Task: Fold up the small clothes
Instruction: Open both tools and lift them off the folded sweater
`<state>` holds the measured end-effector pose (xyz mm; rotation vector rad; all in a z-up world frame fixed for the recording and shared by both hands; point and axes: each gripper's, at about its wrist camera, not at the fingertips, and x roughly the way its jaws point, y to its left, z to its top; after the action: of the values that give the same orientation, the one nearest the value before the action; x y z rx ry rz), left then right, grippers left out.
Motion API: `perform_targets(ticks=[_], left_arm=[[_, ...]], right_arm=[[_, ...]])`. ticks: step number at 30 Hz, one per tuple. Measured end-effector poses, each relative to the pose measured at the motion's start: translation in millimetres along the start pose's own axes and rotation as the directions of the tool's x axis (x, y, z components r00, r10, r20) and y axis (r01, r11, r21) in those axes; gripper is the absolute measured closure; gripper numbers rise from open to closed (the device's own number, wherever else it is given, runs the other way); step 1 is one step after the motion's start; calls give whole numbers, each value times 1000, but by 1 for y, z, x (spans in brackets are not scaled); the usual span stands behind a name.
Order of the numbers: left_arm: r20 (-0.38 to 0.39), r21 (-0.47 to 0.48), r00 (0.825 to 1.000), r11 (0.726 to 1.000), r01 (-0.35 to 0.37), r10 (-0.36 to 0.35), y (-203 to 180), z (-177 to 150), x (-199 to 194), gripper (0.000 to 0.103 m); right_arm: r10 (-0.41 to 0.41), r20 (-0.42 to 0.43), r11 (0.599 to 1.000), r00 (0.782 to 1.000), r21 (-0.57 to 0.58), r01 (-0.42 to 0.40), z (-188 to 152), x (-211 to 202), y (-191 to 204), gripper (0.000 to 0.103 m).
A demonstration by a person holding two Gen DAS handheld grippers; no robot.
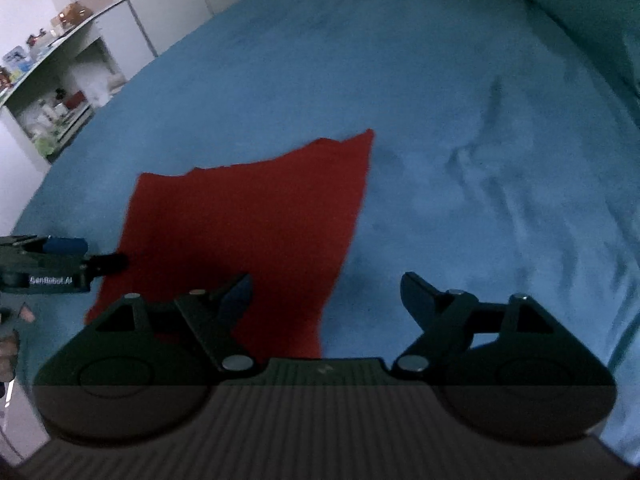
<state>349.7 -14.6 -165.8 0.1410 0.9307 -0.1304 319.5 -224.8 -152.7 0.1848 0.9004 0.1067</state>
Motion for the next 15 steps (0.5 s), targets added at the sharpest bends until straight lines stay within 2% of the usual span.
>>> perform_targets(ticks=[2, 6, 10, 13, 15], left_arm=[[36, -14, 999, 1000, 18, -18, 4, -8, 5, 8], [112, 10, 993, 999, 32, -33, 12, -21, 8, 2], [162, 3, 986, 999, 46, -46, 20, -26, 4, 2], [199, 0, 980, 1000, 13, -12, 17, -26, -10, 4], [242, -7, 970, 1000, -18, 19, 16, -23, -36, 4]], right_arm=[[-38, 11, 999, 999, -5, 38, -11, 10, -3, 6], [-49, 68, 998, 996, 28, 47, -32, 21, -10, 4], [-69, 136, 998, 988, -2, 70, -41, 23, -6, 0], [-73, 186, 997, 980, 1, 74, -43, 9, -4, 0], [-84, 233, 996, 969, 0, 87, -42, -14, 4, 0]])
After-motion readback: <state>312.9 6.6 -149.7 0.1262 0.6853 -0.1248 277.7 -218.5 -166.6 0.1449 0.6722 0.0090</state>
